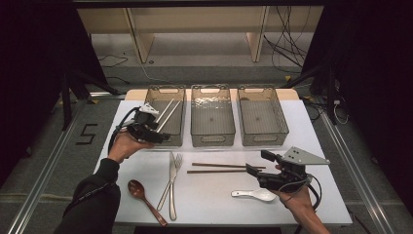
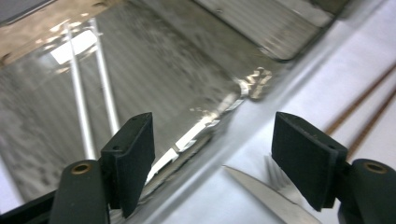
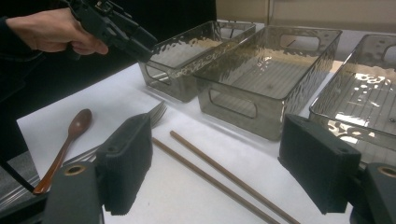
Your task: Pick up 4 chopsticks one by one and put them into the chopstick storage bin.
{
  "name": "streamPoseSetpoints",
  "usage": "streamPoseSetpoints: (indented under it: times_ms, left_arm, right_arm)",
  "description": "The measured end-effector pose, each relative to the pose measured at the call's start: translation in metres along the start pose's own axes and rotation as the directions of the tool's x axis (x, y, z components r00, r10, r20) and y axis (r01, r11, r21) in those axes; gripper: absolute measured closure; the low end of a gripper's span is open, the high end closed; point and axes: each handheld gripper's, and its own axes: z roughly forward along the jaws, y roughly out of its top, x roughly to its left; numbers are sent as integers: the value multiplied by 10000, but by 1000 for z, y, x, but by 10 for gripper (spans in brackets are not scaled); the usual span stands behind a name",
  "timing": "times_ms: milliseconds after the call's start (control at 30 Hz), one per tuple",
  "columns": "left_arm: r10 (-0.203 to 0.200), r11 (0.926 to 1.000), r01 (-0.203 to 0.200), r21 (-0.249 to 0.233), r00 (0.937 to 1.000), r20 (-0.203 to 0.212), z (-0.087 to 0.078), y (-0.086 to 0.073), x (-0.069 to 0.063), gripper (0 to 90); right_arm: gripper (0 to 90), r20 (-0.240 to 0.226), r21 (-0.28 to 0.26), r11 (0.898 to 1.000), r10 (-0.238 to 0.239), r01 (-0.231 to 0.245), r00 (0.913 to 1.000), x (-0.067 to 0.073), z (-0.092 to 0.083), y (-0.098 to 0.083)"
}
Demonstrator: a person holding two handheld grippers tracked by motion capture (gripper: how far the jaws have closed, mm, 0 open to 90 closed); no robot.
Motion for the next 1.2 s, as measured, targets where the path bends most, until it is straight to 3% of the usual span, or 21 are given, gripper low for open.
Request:
streamPoseSetpoints:
  times_ms: [200,433,633,833,1167,1200]
  left_arm:
    - [727,9973,-732,62,9958,558,2,7,-23,252]
    - [1414,9888,-1458,320,9836,1121,9,13,-45,222]
    - [1869,9789,-1972,542,9701,1550,16,13,-59,202]
    - [2044,9730,-2203,687,9610,1860,21,14,-71,203]
    - [2615,9486,-2937,1182,9374,2301,33,15,-94,227]
    - [2744,9427,-3093,1248,9319,2371,35,14,-95,234]
  right_arm:
    - [266,-22,47,10000,-14,14,10000,0,0,0]
    - [266,-25,35,10000,-19,19,10000,1,0,0]
    - [266,-26,24,10000,-10,10,10000,0,0,0]
    - [266,-34,26,10000,-21,21,10000,1,0,0]
    - [266,-39,19,10000,-18,19,10000,0,0,0]
    - [266,-40,16,10000,-18,18,10000,0,0,0]
